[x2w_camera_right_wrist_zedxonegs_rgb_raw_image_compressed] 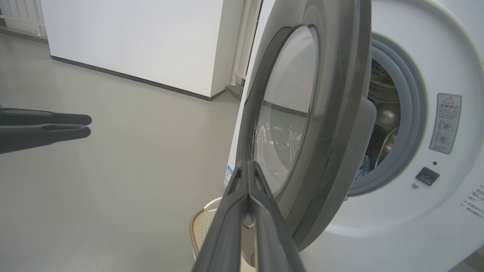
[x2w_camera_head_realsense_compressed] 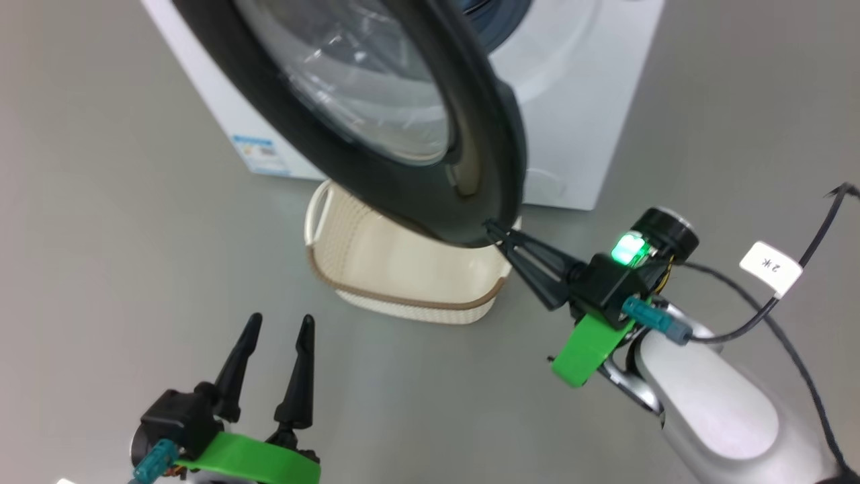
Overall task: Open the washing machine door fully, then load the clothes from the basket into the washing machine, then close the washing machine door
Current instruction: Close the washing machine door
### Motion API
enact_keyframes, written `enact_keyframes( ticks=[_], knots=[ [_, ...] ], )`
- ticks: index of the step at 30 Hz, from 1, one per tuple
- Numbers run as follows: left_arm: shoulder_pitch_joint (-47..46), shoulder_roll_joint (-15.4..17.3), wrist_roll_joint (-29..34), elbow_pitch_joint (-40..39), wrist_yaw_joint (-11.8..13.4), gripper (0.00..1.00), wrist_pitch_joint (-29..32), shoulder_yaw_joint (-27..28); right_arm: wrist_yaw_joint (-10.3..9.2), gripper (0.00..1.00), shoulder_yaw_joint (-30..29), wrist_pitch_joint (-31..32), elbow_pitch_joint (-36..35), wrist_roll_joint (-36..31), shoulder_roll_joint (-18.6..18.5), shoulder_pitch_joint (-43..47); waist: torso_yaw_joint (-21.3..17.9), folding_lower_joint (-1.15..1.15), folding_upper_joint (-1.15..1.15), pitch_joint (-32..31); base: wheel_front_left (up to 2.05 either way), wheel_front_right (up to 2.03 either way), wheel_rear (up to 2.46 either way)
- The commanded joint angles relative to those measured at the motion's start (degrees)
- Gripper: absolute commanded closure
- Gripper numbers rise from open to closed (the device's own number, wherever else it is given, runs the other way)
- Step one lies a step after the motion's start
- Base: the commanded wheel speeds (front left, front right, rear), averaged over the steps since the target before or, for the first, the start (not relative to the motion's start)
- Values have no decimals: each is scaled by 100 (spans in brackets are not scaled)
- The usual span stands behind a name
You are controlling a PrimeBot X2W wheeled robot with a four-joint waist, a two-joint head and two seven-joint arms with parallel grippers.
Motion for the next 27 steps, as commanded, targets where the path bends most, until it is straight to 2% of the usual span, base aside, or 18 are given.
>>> enact_keyframes(
  ticks=[1,11,27],
  knots=[
    [-203,37,-60,-129,-15,0,-37,141,9,100,70,-67,-58,69,27,-115,419,0,0,387,0,0,0],
    [-390,24,-234,-152,-15,0,-37,31,9,100,-135,-67,322,194,-73,-482,805,0,0,704,0,0,0],
    [-522,23,-465,-180,-15,0,-37,-44,9,100,-968,-67,487,-142,-116,-793,921,0,0,1110,0,0,0]
  ],
)
